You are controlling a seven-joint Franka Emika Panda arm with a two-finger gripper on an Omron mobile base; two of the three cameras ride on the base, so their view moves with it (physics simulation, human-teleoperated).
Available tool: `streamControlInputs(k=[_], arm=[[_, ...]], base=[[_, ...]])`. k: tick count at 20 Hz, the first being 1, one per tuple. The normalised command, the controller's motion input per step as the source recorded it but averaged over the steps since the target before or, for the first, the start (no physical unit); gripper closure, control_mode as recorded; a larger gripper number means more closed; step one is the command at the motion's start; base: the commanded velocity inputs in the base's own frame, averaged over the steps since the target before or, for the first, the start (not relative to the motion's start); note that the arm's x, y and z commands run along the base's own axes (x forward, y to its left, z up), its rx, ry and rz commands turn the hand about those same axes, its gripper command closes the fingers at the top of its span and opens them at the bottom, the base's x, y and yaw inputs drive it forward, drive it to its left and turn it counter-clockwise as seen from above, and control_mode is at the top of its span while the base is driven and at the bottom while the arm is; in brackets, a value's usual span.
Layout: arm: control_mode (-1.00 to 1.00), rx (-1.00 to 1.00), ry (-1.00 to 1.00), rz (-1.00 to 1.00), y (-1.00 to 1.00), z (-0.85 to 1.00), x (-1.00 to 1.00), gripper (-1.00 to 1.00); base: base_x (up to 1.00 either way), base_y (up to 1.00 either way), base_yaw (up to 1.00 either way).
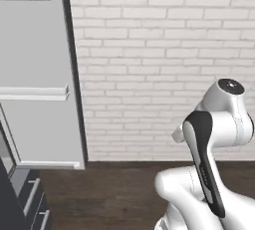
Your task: Place one lime and one steak in each tupperware on the nearby counter, to pack two identical lunches.
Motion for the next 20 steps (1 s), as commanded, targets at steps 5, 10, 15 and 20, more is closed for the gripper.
streamControlInputs(k=[5, 10, 15, 20], arm=[[1.0, 0.0, 0.0, 0.0, 0.0, 0.0, 0.0, -1.0], [1.0, 0.0, 0.0, 0.0, 0.0, 0.0, 0.0, -1.0], [1.0, 0.0, 0.0, 0.0, 0.0, 0.0, 0.0, -1.0], [1.0, 0.0, 0.0, 0.0, 0.0, 0.0, 0.0, -1.0]], base=[[0.7, -0.33, 0.12], [0.21, -0.41, 0.85], [0.0, -0.37, 0.94], [0.34, -0.05, 0.86]])
